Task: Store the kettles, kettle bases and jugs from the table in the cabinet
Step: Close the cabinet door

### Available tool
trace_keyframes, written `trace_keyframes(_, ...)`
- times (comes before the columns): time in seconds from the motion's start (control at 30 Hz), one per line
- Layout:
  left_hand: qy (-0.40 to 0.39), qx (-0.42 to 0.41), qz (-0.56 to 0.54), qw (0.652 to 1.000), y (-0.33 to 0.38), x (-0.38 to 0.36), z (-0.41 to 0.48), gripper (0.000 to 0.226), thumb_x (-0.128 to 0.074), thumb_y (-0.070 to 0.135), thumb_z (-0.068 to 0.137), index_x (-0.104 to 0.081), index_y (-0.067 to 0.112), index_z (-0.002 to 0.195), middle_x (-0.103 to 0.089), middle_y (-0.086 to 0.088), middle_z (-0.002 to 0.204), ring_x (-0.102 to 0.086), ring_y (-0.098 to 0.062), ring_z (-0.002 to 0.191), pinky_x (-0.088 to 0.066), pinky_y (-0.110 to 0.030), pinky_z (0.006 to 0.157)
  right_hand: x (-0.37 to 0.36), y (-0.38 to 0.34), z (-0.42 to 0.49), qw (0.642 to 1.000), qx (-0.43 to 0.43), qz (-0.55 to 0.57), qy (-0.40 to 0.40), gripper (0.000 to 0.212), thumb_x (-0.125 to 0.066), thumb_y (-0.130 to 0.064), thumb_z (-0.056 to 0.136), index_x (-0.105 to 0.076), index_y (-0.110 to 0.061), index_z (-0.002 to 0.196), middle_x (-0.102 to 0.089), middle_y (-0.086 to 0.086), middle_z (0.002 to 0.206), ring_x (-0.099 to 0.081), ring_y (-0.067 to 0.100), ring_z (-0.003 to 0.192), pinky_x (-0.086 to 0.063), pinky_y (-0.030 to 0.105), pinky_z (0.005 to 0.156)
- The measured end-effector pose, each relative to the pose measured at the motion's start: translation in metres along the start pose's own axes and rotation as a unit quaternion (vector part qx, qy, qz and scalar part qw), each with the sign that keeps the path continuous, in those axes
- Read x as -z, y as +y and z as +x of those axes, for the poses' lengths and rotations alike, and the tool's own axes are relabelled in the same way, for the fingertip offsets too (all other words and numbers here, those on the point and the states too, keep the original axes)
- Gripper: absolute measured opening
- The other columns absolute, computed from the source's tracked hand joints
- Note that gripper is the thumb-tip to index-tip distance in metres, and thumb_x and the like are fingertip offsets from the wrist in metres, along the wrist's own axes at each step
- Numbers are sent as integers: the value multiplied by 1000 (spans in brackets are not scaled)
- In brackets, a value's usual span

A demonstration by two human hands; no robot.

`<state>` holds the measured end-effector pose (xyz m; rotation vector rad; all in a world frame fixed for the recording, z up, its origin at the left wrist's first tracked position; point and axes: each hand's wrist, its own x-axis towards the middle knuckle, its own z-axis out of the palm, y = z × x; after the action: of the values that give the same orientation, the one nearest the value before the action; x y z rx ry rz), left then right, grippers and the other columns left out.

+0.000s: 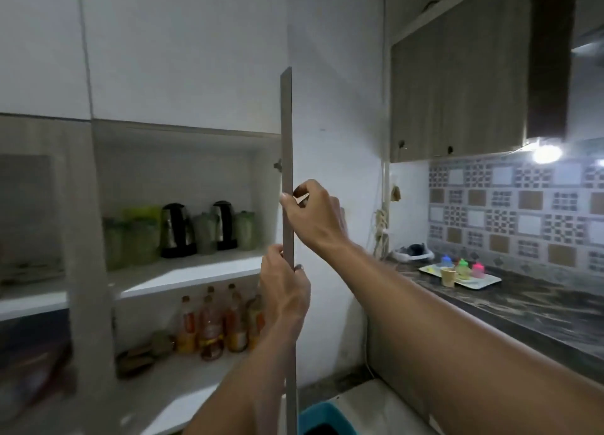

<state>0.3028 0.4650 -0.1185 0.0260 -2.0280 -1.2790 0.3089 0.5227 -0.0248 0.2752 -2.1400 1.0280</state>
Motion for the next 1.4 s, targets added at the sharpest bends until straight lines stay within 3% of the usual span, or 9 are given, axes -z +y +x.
trace_keyframes(0.13, 27, 47, 56, 997, -30, 58, 35, 24, -64, 7, 88, -57, 10, 111, -65, -7, 106, -63, -24, 101, -54, -32, 85, -49, -43, 10, 993, 72, 22, -88, 36, -63, -29, 87, -51, -18, 119, -67, 4, 115, -62, 27, 101, -48, 35, 81)
trace_keyframes(0.37, 87, 128, 152, 976, -113, 126, 121, 28, -65, 3, 86, -55, 11, 111, -63, -8, 110, -61, -22, 97, -52, -28, 75, -168, -91, 56, 966, 172, 42, -190, 48, -73, -38, 83, -52, -19, 122, -47, 2, 121, -49, 16, 98, -42, 30, 79)
trace_keyframes(0.5, 121, 151, 180, 964, -161, 148, 179, 30, -66, 7, 87, -55, 14, 114, -64, -5, 113, -58, -16, 92, -47, -21, 68, -254, -97, 86, 958, 228, -7, -171, 46, -73, -38, 83, -53, -24, 121, -36, 8, 136, -54, 31, 115, -53, 44, 92)
trace_keyframes(0.6, 123, 172, 203, 956, -192, 162, 222, 35, -64, 11, 86, -54, 15, 120, -65, -4, 118, -61, -20, 109, -50, -26, 87, -306, -98, 114, 961, 203, 2, -190, 35, -74, -41, 81, -51, -23, 100, -37, 10, 130, -48, 35, 116, -50, 42, 88)
trace_keyframes(0.7, 121, 169, 197, 958, -220, 171, 257, 36, -62, 14, 86, -54, 18, 121, -65, -2, 120, -60, -20, 111, -49, -29, 92, -349, -102, 144, 961, 165, 22, -221, 43, -77, -49, 75, -45, -23, 84, -43, 6, 114, -50, 33, 108, -44, 38, 79)
trace_keyframes(0.93, 106, 168, 146, 969, -276, 178, 336, 35, -65, 16, 89, -53, 21, 121, -62, 2, 119, -58, -11, 99, -51, -24, 81, -440, -112, 188, 964, 164, 8, -212, 43, -74, -46, 80, -41, -23, 94, -40, 10, 123, -48, 34, 113, -48, 42, 81)
trace_keyframes(1.03, 127, 151, 223, 955, -299, 182, 366, 67, -75, 24, 83, -38, 15, 139, -49, -6, 133, -52, -18, 116, -45, -26, 91, -473, -112, 206, 963, 172, -35, -203, 46, -74, -45, 80, -46, -20, 106, -38, 12, 127, -47, 35, 114, -48, 44, 83)
trace_keyframes(1.17, 138, 117, 346, 921, -333, 182, 409, 114, -76, 42, 78, 0, 5, 154, -9, -20, 159, -9, -35, 149, -20, -42, 122, -511, -111, 231, 967, 159, -66, -190, 51, -76, -46, 78, -48, -19, 112, -39, 14, 127, -48, 36, 114, -47, 45, 85)
trace_keyframes(1.4, 144, 83, 320, 933, -378, 182, 445, 133, -75, 51, 74, 26, 11, 151, 19, -10, 155, 1, -37, 148, -21, -54, 120, -548, -109, 255, 974, 151, -74, -152, 56, -80, -55, 67, -42, -23, 93, -43, 11, 116, -52, 32, 100, -51, 41, 76)
